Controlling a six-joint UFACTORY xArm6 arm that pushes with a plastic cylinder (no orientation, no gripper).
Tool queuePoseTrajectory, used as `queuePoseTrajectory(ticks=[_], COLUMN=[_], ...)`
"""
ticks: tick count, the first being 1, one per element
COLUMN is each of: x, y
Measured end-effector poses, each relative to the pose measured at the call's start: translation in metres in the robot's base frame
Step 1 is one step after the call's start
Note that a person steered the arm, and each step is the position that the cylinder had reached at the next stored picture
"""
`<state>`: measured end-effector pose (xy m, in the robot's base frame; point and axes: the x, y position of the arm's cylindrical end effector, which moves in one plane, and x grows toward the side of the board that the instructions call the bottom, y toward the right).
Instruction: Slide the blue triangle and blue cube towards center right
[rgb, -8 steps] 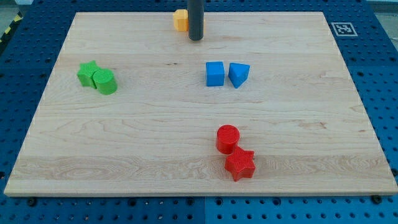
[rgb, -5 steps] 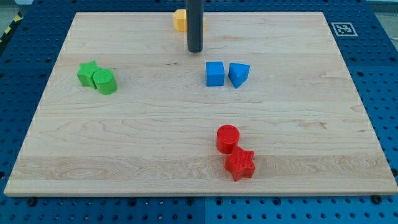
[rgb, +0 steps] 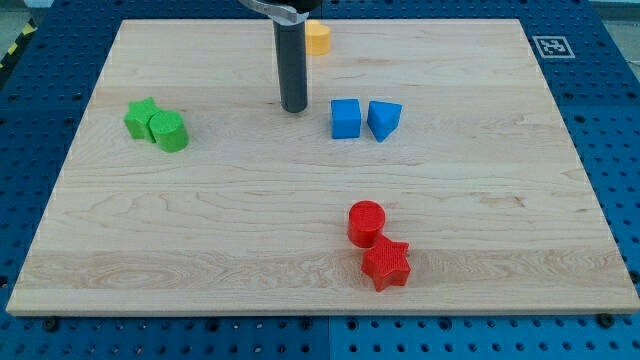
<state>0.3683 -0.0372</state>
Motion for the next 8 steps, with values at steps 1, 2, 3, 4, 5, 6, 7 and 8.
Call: queuePoseTrajectory(ticks=[1, 2, 3, 4, 5, 6, 7, 8], x=[0.008, 0.017, 0.019, 0.021, 0.021, 0.022, 0.024, 0.027], y=[0.007, 0.011, 0.015, 0.045, 0.082, 0.109, 0.116, 0.116])
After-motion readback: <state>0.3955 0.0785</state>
